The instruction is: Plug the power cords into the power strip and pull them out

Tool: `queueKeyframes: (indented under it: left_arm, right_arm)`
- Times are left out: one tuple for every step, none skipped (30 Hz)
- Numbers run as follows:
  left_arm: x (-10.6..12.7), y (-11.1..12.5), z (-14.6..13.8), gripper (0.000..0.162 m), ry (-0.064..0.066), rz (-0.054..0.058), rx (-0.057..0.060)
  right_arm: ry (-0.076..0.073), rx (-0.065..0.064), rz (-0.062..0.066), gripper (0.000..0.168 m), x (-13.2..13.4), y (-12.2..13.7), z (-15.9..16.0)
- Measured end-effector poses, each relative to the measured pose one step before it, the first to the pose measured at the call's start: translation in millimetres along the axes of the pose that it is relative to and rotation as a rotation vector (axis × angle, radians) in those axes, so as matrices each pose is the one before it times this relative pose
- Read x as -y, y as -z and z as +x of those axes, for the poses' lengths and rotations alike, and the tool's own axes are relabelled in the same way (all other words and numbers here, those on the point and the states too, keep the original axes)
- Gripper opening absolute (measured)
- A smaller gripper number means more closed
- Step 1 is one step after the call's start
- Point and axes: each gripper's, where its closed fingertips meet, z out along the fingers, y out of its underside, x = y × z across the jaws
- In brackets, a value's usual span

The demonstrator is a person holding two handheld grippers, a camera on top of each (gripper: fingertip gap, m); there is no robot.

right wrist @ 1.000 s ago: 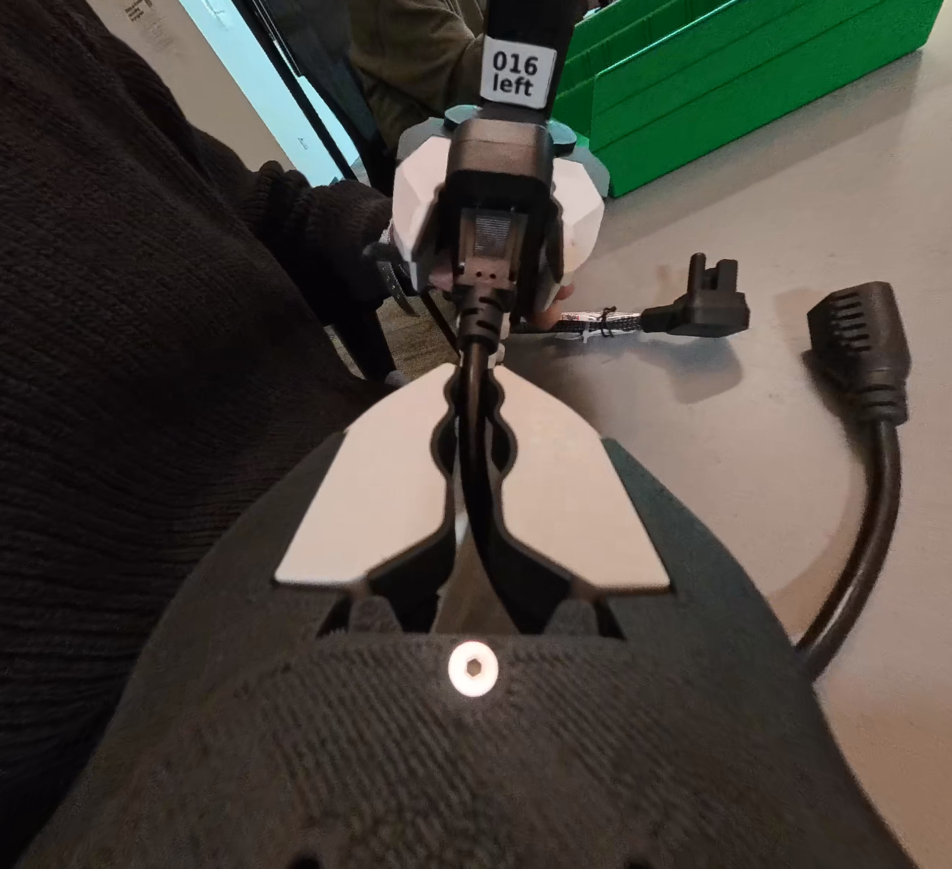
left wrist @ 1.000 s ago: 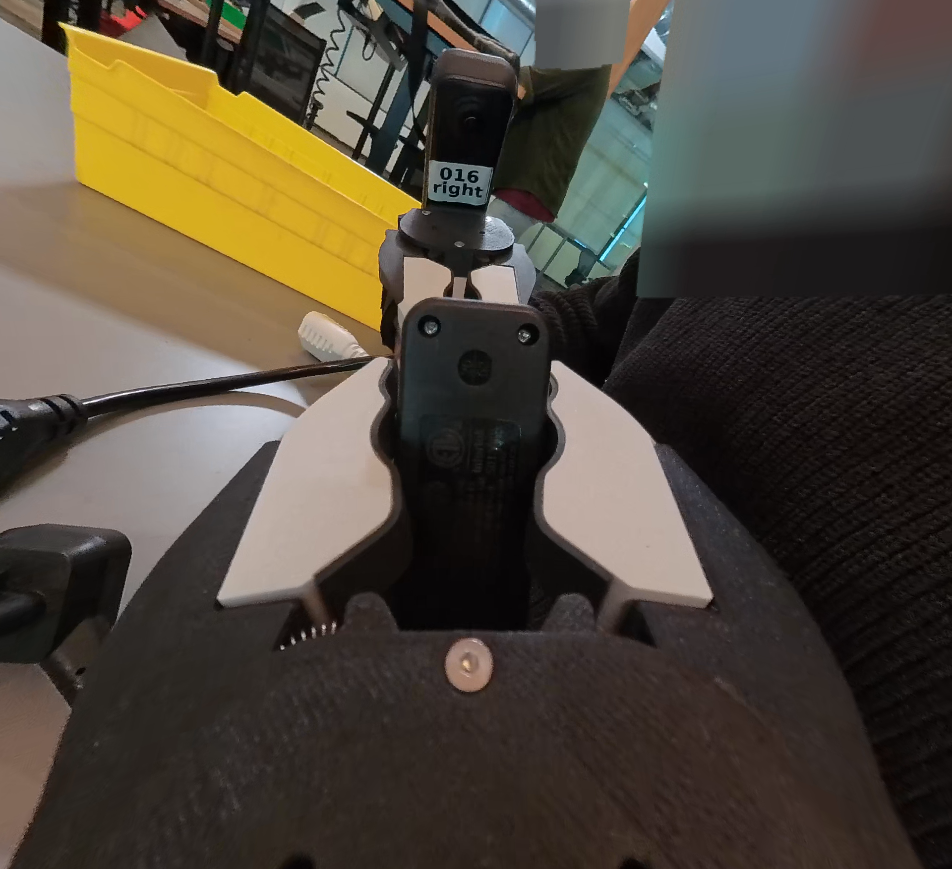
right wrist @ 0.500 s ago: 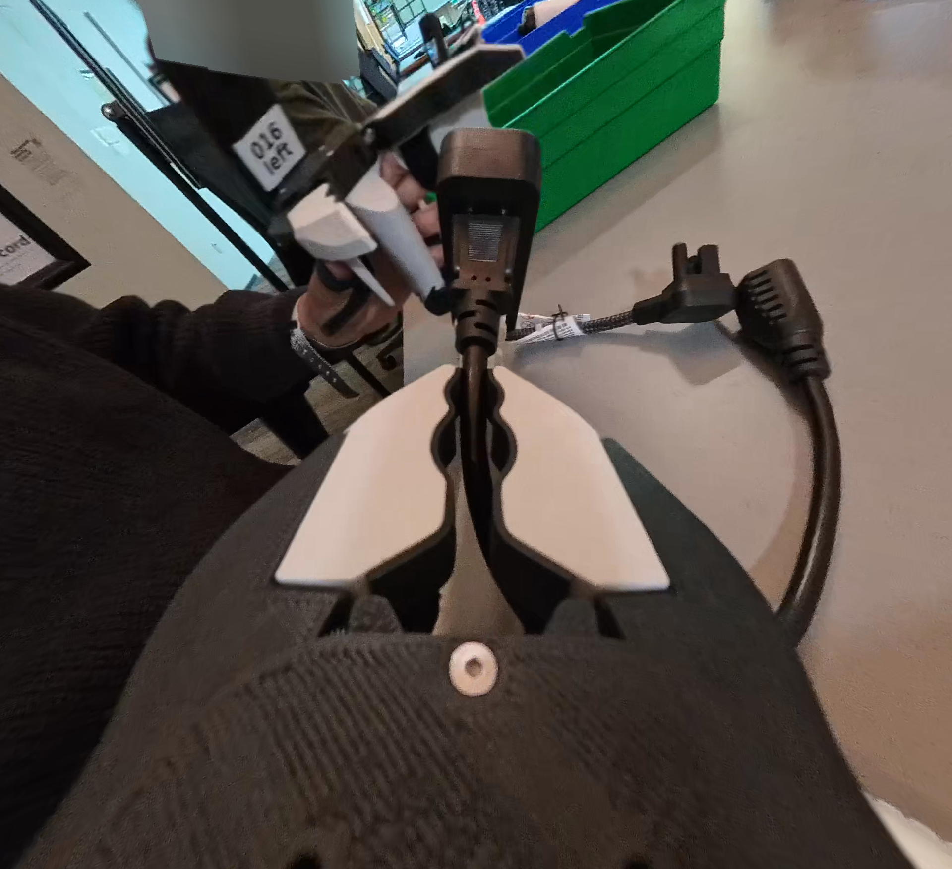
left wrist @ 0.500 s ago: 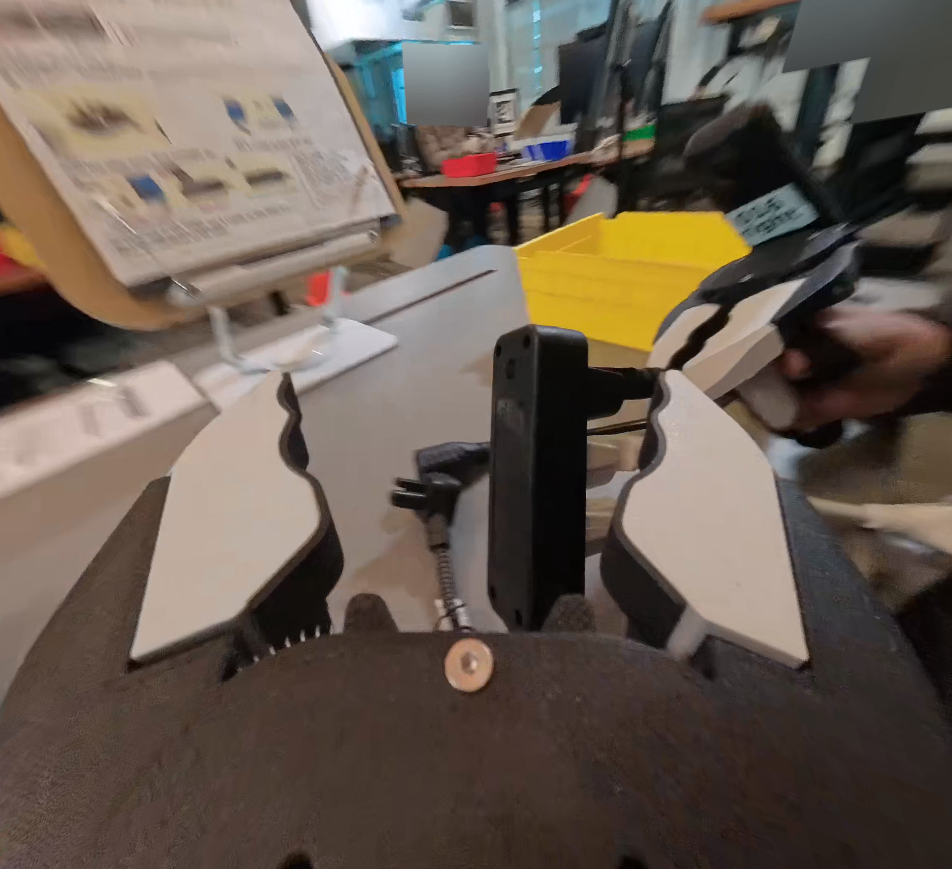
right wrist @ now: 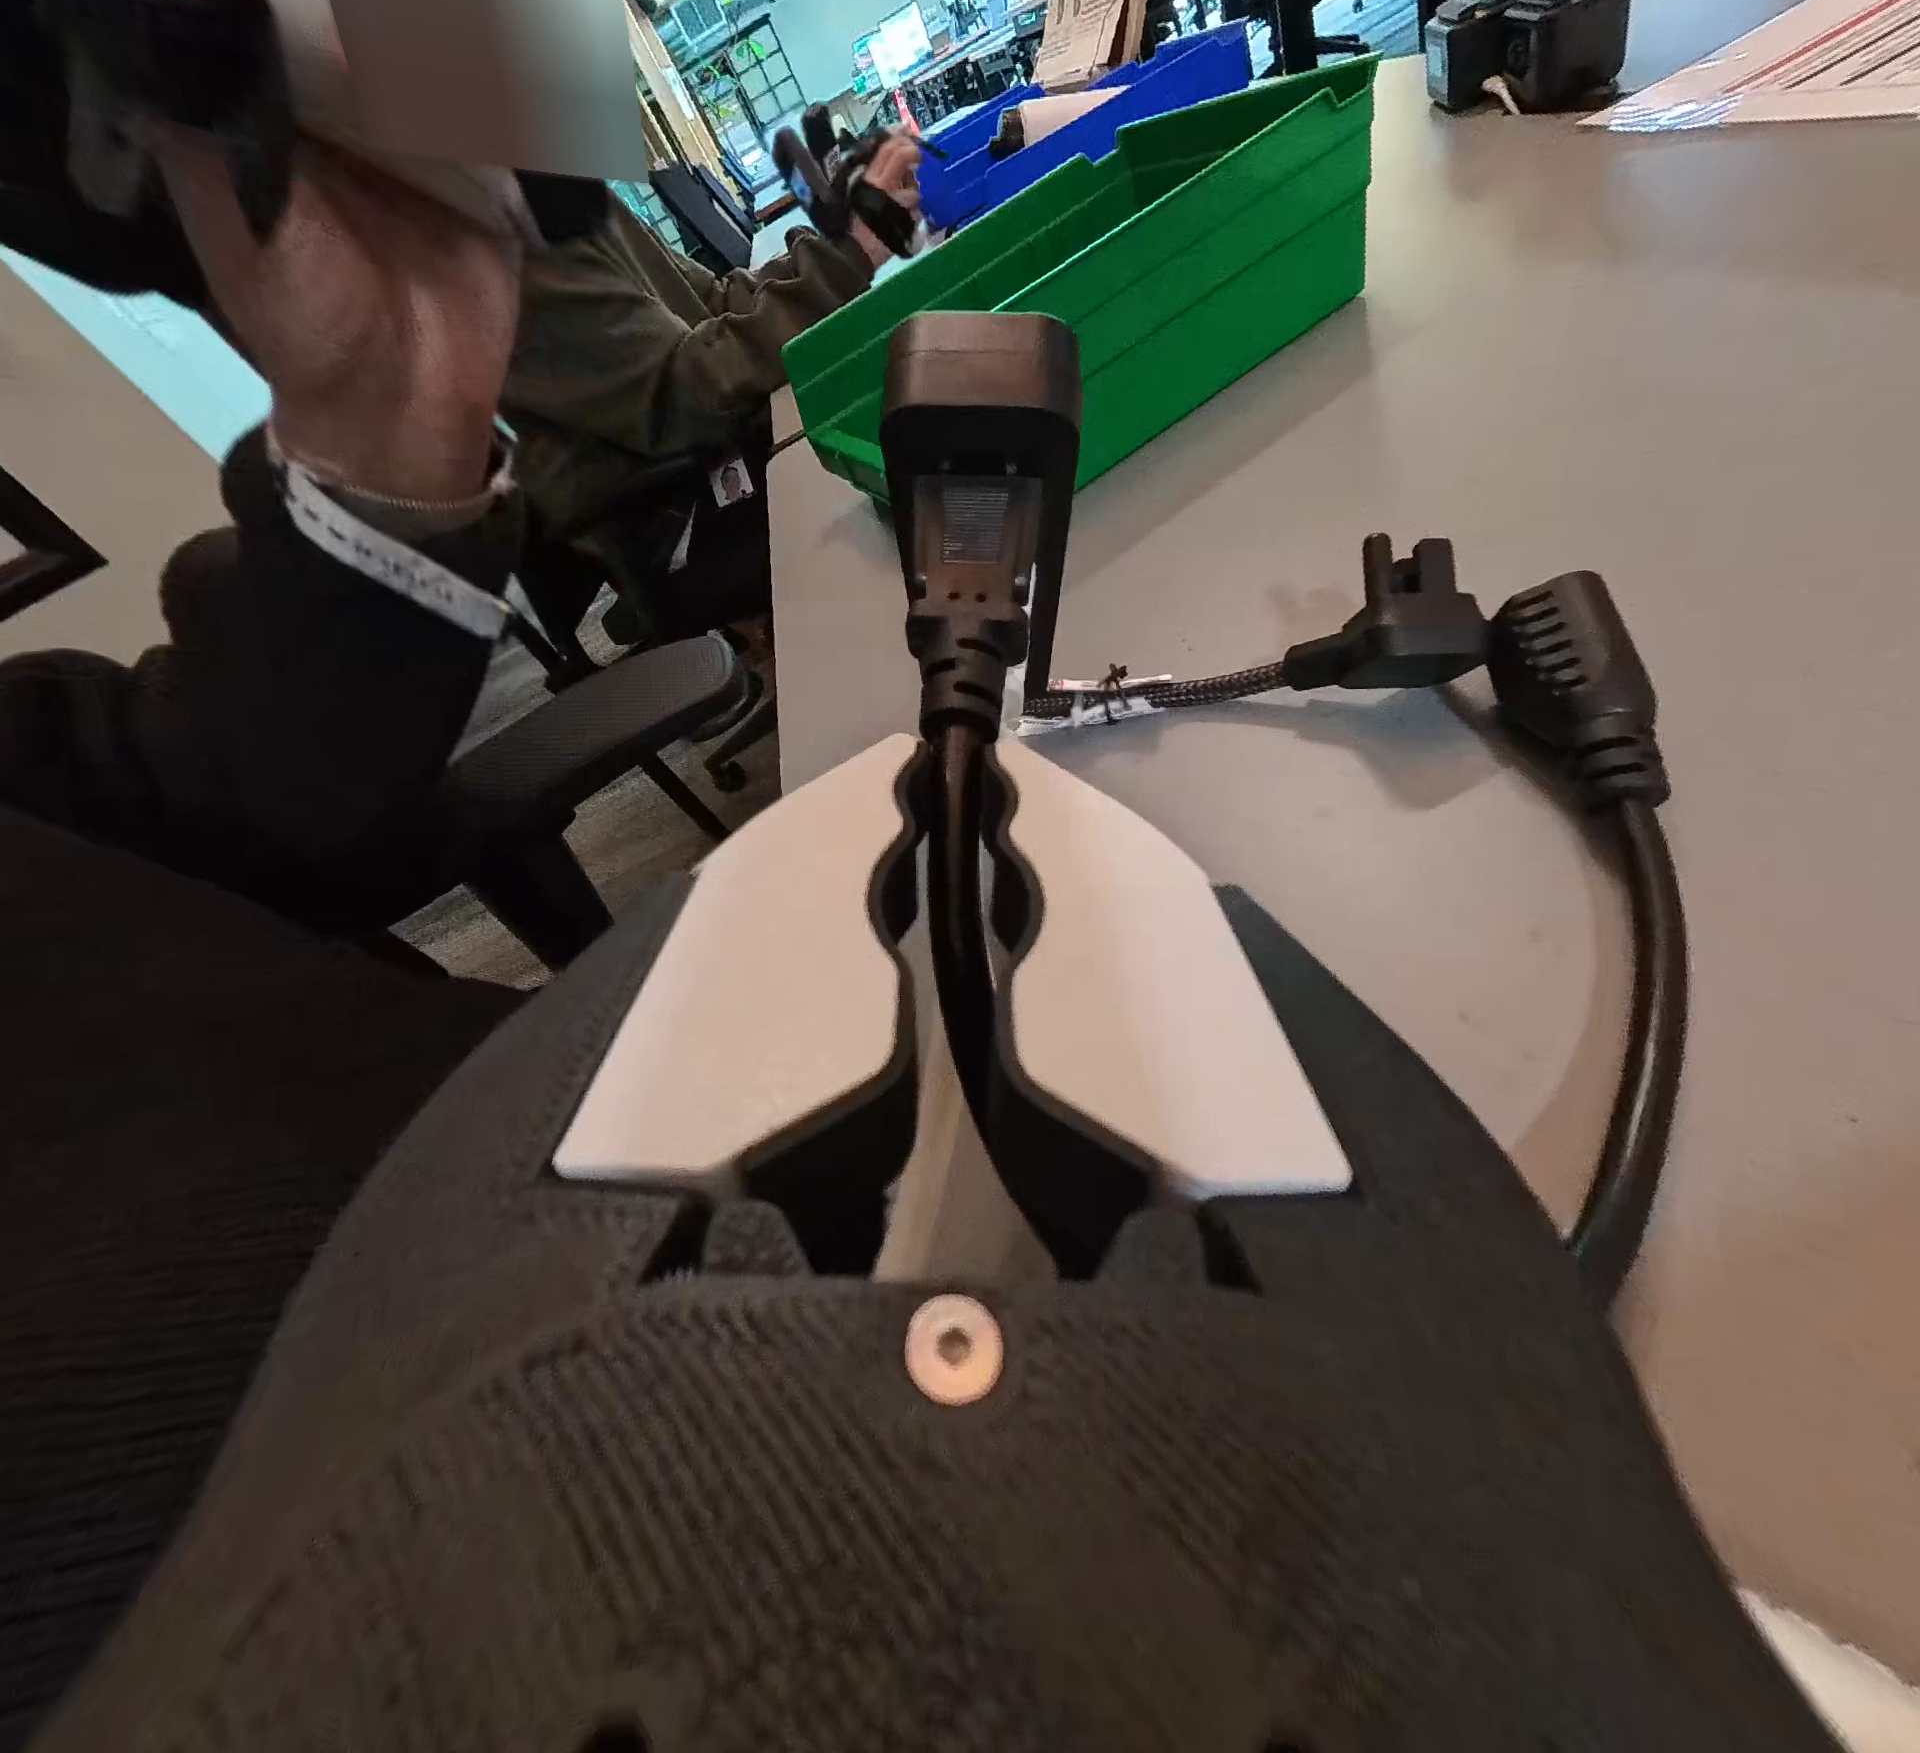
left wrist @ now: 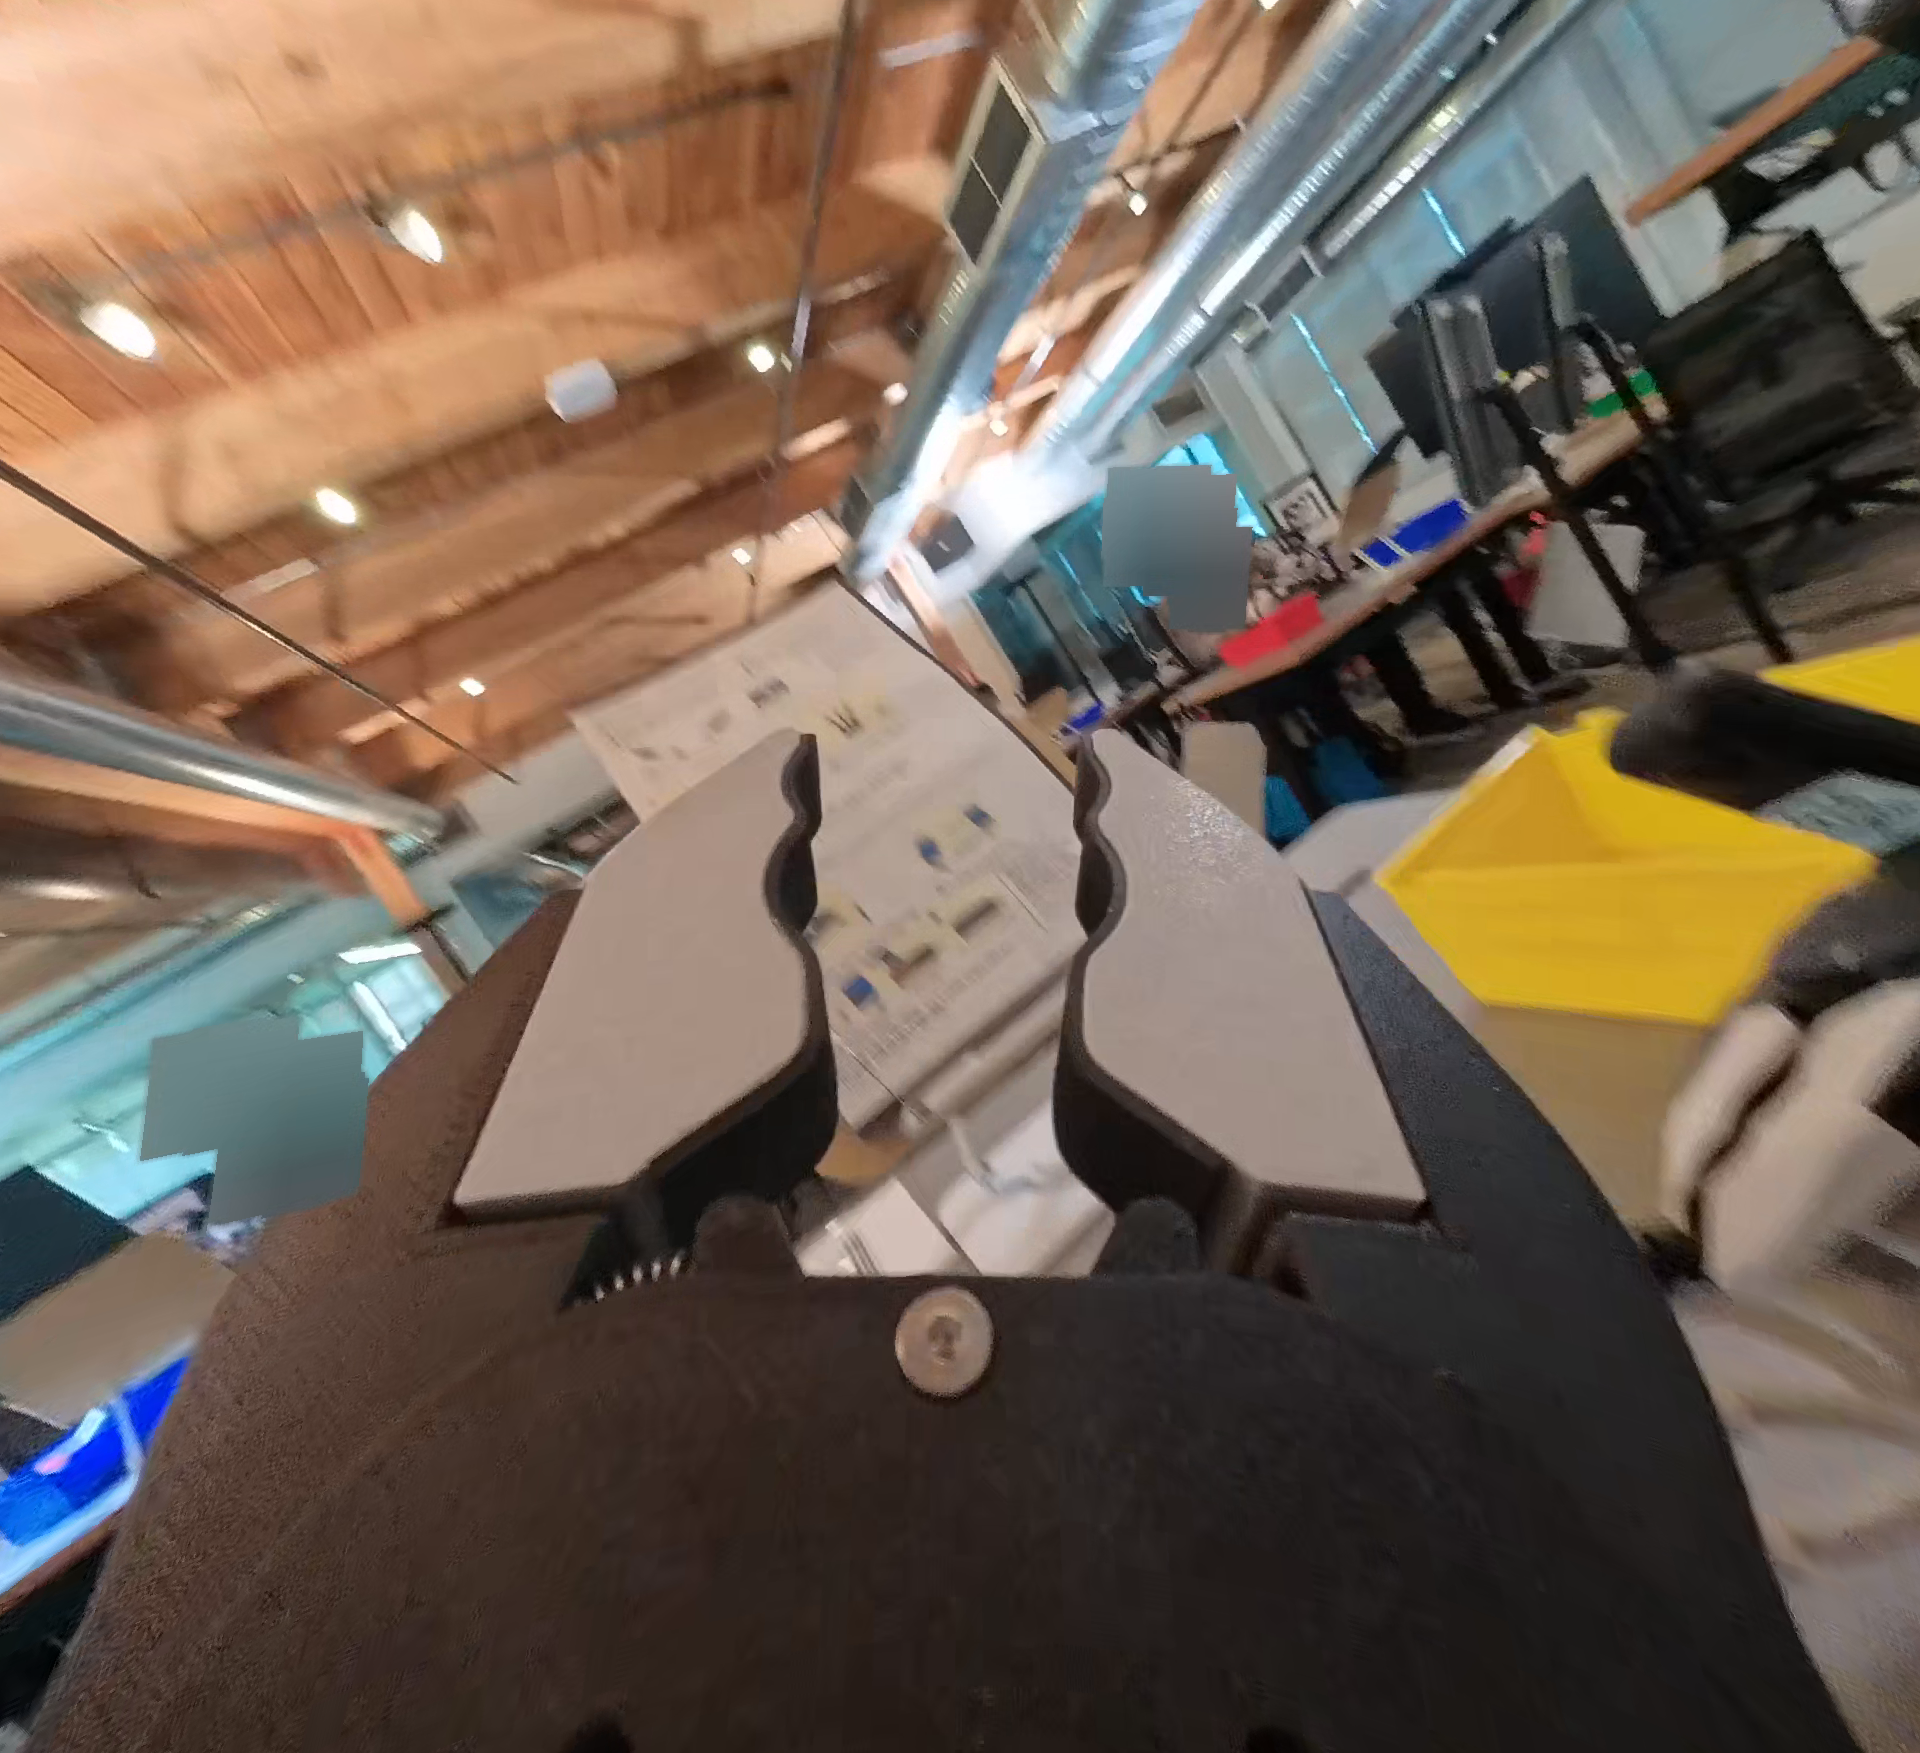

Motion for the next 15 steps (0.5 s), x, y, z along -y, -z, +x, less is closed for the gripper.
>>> queueKeyframes:
  left_arm:
    - [14.44,-5.56,-11.94,0.047,-0.0077,0.0279,0.0146]
    - [11.74,-6.22,-8.76,0.041,0.0080,0.0180,-0.0040]
    - [8.78,-5.91,-8.56,0.036,0.0230,0.0077,-0.0002]
    - [7.89,-4.95,-7.22,0.026,0.0316,0.0165,-0.0059]
    - [7.28,-3.27,-4.57,0.005,0.0294,0.0298,-0.0223]
    - [5.42,-2.36,-6.51,0.000,0.0350,0.0286,-0.0071]
    - [2.91,-1.20,-10.99,0.001,0.0443,0.0232,0.0278]
    - [2.89,0.18,-7.12,0.001,0.0440,0.0256,0.0030]
    - [3.04,1.46,-7.30,0.001,0.0368,0.0328,0.0100]
    - [2.62,1.90,-6.75,0.000,0.0207,0.0321,0.0101]
    - [0.76,2.09,-5.24,0.000,0.0106,0.0125,0.0023]
    - [-0.38,2.60,-5.68,0.000,0.0037,-0.0063,0.0113]
    - [0.42,2.66,-4.52,0.000,-0.0088,-0.0109,0.0092]
    - [2.14,3.12,-4.05,0.000,-0.0144,-0.0081,0.0149]
    - [1.15,3.25,-1.81,0.000,-0.0070,-0.0253,0.0040]
  right_arm:
    - [-0.0034,0.0016,0.0017,0.009,-0.01,-0.40,0.63]
    - [-0.0054,0.0024,0.0017,0.009,0.03,-0.37,0.71]
    - [-0.0046,0.0019,0.0017,0.009,-0.01,-0.40,0.98]
    - [-0.0038,0.0011,0.0023,0.009,0.02,-0.27,0.85]
    - [-0.0033,0.0005,0.0028,0.009,0.08,-0.15,0.77]
    - [-0.0023,0.0009,0.0019,0.009,-0.08,-0.12,0.47]
    - [0.0000,0.0006,0.0010,0.009,-0.32,-0.19,0.36]
    - [0.0036,-0.0007,0.0007,0.009,-0.26,-0.15,0.28]
    - [0.0070,-0.0021,0.0002,0.009,-0.19,-0.06,0.07]
    - [0.0087,-0.0032,-0.0005,0.009,-0.27,-0.06,0.10]
    - [0.0074,-0.0033,-0.0007,0.009,-0.24,-0.16,0.08]
    - [0.0034,-0.0026,0.0005,0.009,-0.05,-0.12,0.05]
    - [-0.0005,-0.0015,0.0022,0.009,0.10,-0.28,0.22]
    - [-0.0024,-0.0020,0.0029,0.009,0.20,-0.29,0.39]
    - [-0.0027,-0.0032,0.0033,0.009,0.23,-0.37,0.74]
